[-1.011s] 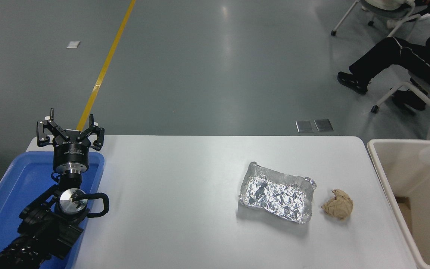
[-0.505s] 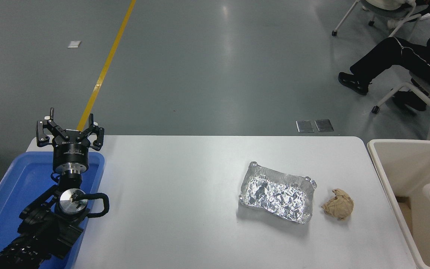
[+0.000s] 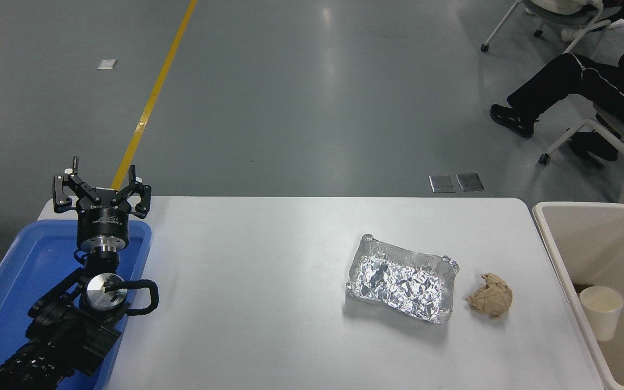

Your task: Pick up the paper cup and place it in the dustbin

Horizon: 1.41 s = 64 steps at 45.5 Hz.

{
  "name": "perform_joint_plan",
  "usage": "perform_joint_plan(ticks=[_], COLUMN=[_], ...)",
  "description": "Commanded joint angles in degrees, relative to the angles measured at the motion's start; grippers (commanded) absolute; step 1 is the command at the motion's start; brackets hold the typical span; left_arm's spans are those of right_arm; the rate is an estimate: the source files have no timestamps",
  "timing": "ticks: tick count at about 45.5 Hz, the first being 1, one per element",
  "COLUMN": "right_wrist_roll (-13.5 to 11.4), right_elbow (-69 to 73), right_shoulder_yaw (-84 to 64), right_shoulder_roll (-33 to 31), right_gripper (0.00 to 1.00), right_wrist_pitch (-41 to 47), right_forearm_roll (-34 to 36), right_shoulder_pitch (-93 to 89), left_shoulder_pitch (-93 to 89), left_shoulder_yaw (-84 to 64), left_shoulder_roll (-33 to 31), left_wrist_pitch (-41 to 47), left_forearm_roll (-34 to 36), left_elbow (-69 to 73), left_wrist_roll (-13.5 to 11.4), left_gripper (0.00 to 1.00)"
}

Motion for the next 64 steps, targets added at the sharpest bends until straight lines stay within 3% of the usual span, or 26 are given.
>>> perform_joint_plan(ticks=[1, 16, 25, 45, 55, 64], right_wrist_roll=[0.1, 0.0, 0.0, -0.3, -0.4, -0.4], right_elbow=[3.9, 28.6, 52.3, 85.7, 89.2, 90.6], right_shoulder_yaw=[-4.2, -31.5, -41.4, -38.4, -33.5, -30.3], right_shoulder_roll=[-2.1, -3.2, 2.6, 11.7, 13.1, 12.9], right_gripper=[1.00, 1.00, 1.00, 1.00, 1.00, 1.00], right_wrist_pitch=[0.3, 0.2, 0.7, 15.1, 31.3, 39.7], right_forearm_roll=[-1.5, -1.8, -2.1, -2.0, -2.0, -2.0], right_shoulder_pitch=[7.7, 32.8, 54.2, 86.1, 96.2, 100.5], left_shoulder_pitch=[0.1, 0.0, 0.0, 0.0, 0.1, 0.1], left_shoulder_yaw=[0.0, 0.0, 0.1, 0.1, 0.1, 0.1], left_shoulder_roll=[0.1, 0.0, 0.0, 0.0, 0.0, 0.0], left_wrist_pitch=[0.0, 0.0, 0.0, 0.0, 0.0, 0.0], left_forearm_roll=[0.0, 0.0, 0.0, 0.1, 0.1, 0.1], left_elbow=[0.0, 0.0, 0.0, 0.0, -0.1, -0.1], left_wrist_roll=[0.0, 0.0, 0.0, 0.0, 0.1, 0.1], left_gripper=[0.99, 0.99, 0.99, 0.99, 0.99, 0.99])
